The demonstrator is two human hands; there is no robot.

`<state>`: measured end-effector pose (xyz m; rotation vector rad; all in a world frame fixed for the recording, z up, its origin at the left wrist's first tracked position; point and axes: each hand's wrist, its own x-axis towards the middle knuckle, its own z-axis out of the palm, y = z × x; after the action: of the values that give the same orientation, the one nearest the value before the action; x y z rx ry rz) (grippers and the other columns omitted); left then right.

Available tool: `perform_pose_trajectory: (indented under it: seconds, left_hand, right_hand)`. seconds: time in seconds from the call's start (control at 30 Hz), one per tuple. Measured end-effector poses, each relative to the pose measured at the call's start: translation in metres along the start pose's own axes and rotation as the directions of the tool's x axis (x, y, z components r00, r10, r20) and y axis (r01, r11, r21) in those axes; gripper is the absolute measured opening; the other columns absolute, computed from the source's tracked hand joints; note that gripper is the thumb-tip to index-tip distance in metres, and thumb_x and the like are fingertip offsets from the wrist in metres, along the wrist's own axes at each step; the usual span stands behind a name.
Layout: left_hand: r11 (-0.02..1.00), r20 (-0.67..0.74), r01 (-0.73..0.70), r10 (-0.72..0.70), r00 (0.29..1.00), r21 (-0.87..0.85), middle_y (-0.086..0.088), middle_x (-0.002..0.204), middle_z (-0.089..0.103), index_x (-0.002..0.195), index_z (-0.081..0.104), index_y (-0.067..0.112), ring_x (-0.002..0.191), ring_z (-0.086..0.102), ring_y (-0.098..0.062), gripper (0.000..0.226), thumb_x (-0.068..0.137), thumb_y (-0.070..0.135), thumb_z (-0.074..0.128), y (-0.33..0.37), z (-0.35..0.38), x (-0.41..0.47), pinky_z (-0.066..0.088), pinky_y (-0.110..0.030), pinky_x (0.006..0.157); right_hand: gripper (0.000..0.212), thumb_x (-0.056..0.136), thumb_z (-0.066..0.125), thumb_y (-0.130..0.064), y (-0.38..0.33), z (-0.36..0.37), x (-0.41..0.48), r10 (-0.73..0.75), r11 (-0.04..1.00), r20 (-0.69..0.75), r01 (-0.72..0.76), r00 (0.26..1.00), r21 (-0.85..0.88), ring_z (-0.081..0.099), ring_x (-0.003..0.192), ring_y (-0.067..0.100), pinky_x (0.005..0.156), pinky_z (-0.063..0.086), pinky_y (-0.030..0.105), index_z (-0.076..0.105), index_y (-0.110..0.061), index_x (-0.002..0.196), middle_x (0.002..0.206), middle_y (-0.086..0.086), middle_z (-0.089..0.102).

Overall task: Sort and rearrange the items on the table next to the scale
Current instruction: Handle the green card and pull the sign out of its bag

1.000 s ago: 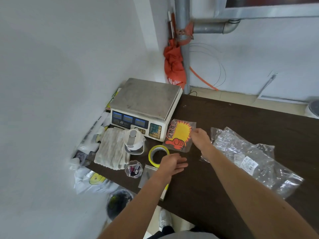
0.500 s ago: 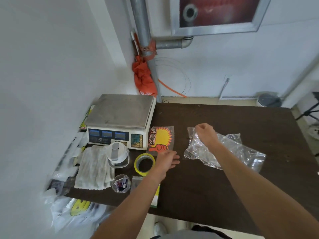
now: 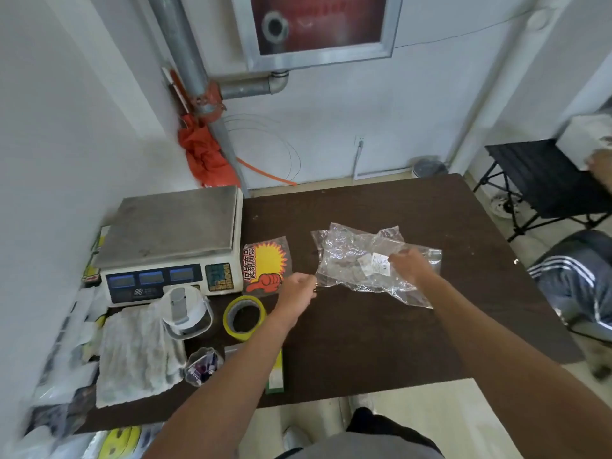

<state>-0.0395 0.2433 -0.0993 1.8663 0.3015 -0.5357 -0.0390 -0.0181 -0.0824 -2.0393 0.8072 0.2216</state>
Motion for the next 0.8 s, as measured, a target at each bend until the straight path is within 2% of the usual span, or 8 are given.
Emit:
perform_pose_trajectory:
  seconds: [0.13,0.27,0.37,0.5,0.57,0.63,0.7,0.8]
  left_hand:
    - [0.998,0.084,0.006,-0.011,0.996,0.055,-0.007,0.111,0.069,0.112,0.062,0.015,0.099,0.070,-0.019,0.022,0.097,0.029,0.057,-0.001,-0.003,-0.004,0.056,-0.041,0.092]
    - [0.993,0.101,0.008,-0.020,0.995,0.117,-0.005,0.107,0.068,0.112,0.059,0.018,0.101,0.067,-0.018,0.024,0.095,0.035,0.061,-0.002,-0.008,-0.005,0.054,-0.044,0.098]
    - [0.991,0.112,0.039,-0.054,0.992,0.128,-0.004,0.108,0.067,0.123,0.057,0.015,0.101,0.067,-0.017,0.040,0.091,0.037,0.067,0.001,-0.011,-0.004,0.054,-0.043,0.098]
    - [0.981,0.086,0.061,-0.078,0.993,0.182,-0.002,0.120,0.063,0.131,0.055,0.018,0.111,0.062,-0.020,0.063,0.079,0.050,0.072,0.006,-0.004,0.000,0.051,-0.045,0.102]
    - [0.979,0.078,0.085,-0.100,0.992,0.184,-0.005,0.121,0.063,0.124,0.057,0.017,0.113,0.062,-0.023,0.057,0.080,0.051,0.070,0.010,0.005,0.003,0.051,-0.045,0.102]
    - [0.984,0.079,0.099,-0.111,0.991,0.148,-0.008,0.112,0.064,0.101,0.057,0.018,0.105,0.064,-0.022,0.030,0.089,0.043,0.068,0.017,0.016,0.001,0.052,-0.038,0.093]
    - [0.989,0.058,0.101,-0.108,0.992,0.106,-0.007,0.100,0.060,0.079,0.051,0.022,0.093,0.060,-0.022,0.024,0.092,0.035,0.067,0.022,0.029,0.004,0.047,-0.035,0.083]
    - [0.992,-0.013,0.115,-0.115,0.993,0.049,-0.005,0.100,0.062,0.077,0.054,0.023,0.096,0.060,-0.021,0.020,0.090,0.029,0.067,0.029,0.048,0.004,0.049,-0.038,0.087]
  right_hand:
    - [0.033,0.091,0.060,-0.021,0.023,-0.008,-0.006,0.049,0.999,-0.053,-0.049,0.997,-0.008,0.063,0.088,0.026,0.076,0.049,0.032,0.063,-0.001,0.117,0.101,0.012,0.067]
    - [0.081,0.082,0.062,-0.038,0.049,-0.008,0.001,0.087,0.977,-0.130,-0.110,0.988,-0.182,0.046,0.130,0.039,0.108,0.040,0.045,0.034,-0.003,0.149,0.145,0.022,0.042]
    - [0.084,0.083,0.064,-0.026,0.053,-0.006,0.002,0.083,0.960,-0.154,-0.120,0.985,-0.252,0.037,0.133,0.041,0.111,0.033,0.047,0.023,-0.004,0.152,0.145,0.024,0.035]
    - [0.082,0.084,0.064,-0.023,0.057,-0.012,0.011,0.106,0.966,-0.144,-0.136,0.984,-0.221,0.039,0.133,0.041,0.110,0.033,0.045,0.022,-0.004,0.152,0.145,0.024,0.036]
    - [0.079,0.086,0.066,-0.025,0.059,-0.018,0.021,0.134,0.971,-0.122,-0.155,0.983,-0.181,0.045,0.131,0.042,0.107,0.039,0.045,0.025,-0.002,0.150,0.144,0.023,0.041]
    - [0.078,0.088,0.068,-0.028,0.060,-0.023,0.029,0.142,0.971,-0.088,-0.156,0.986,-0.182,0.048,0.130,0.042,0.104,0.042,0.044,0.027,0.001,0.148,0.143,0.024,0.046]
    - [0.077,0.089,0.066,-0.033,0.062,-0.029,0.039,0.136,0.963,-0.109,-0.157,0.985,-0.217,0.043,0.133,0.043,0.107,0.039,0.046,0.028,0.003,0.146,0.145,0.025,0.042]
    - [0.077,0.087,0.066,-0.036,0.064,-0.037,0.051,0.139,0.957,-0.112,-0.163,0.984,-0.239,0.040,0.134,0.043,0.107,0.037,0.047,0.031,0.002,0.144,0.145,0.024,0.037]
